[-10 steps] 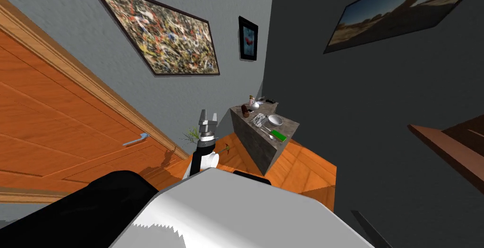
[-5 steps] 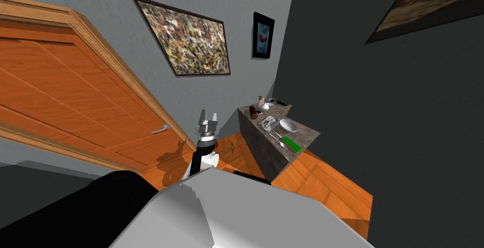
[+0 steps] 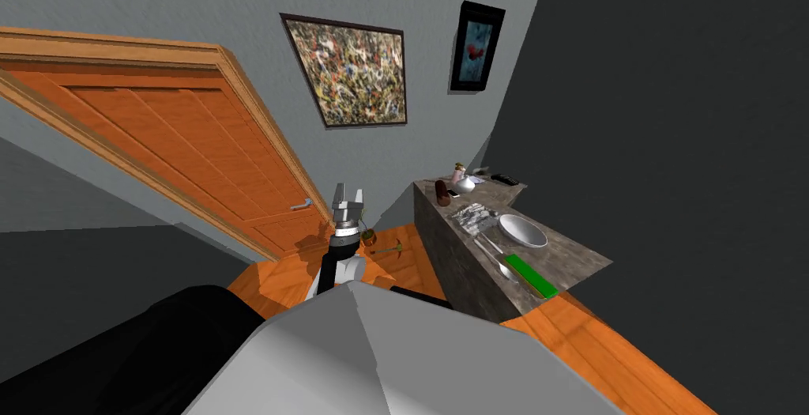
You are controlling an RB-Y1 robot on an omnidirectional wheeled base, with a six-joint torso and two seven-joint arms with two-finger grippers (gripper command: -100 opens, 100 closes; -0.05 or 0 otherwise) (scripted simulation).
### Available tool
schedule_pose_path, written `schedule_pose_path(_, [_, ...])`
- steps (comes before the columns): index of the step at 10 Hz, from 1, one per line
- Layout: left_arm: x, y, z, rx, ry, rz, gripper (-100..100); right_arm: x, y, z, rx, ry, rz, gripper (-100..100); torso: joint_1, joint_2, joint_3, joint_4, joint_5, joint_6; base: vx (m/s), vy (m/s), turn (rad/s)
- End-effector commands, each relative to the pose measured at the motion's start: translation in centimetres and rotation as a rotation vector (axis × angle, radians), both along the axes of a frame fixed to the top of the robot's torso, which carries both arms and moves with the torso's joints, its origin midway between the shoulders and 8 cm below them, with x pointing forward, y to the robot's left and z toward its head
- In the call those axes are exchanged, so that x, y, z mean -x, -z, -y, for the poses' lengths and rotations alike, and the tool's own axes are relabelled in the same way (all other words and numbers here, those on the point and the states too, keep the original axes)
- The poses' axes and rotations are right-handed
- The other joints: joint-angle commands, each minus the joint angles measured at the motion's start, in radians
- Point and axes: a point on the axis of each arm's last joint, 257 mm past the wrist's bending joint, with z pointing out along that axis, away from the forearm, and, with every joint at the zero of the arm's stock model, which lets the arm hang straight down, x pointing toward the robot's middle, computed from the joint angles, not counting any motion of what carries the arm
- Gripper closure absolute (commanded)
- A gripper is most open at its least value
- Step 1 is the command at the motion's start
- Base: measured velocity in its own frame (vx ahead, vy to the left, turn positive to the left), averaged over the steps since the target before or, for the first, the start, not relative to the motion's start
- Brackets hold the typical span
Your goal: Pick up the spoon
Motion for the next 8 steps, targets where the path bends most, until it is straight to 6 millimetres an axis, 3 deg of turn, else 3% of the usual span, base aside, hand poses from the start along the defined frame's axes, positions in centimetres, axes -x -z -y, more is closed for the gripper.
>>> schedule_pose_path(1, [0.0,0.0,0.0,0.000,0.000,0.000,0,1.2,0.4,0.6,0.012,-0.019,-0.047,-100,0.000,0.000,0.000,0.000,0.000,0.000,0.130,0.036,0.140])
schedule_pose_path(4, [0.0,0.0,0.0,0.000,0.000,0.000,0,6.9,0.7,2.9,0.048,-0.098,-0.233,-100,0.004,-0.002,-0.001,0.000,0.001,0.000,0.175,0.098,0.411])
schedule_pose_path(5, [0.0,0.0,0.0,0.000,0.000,0.000,0,7.1,0.7,2.9,0.049,-0.099,-0.239,-100,0.005,-0.004,-0.003,-0.001,0.001,0.000,0.158,0.050,0.146])
schedule_pose_path(8, [0.0,0.0,0.0,0.000,0.000,0.000,0,10.9,0.5,5.3,0.072,-0.178,-0.387,-100,0.003,-0.003,-0.002,-0.001,0.000,0.001,0.187,0.066,0.345])
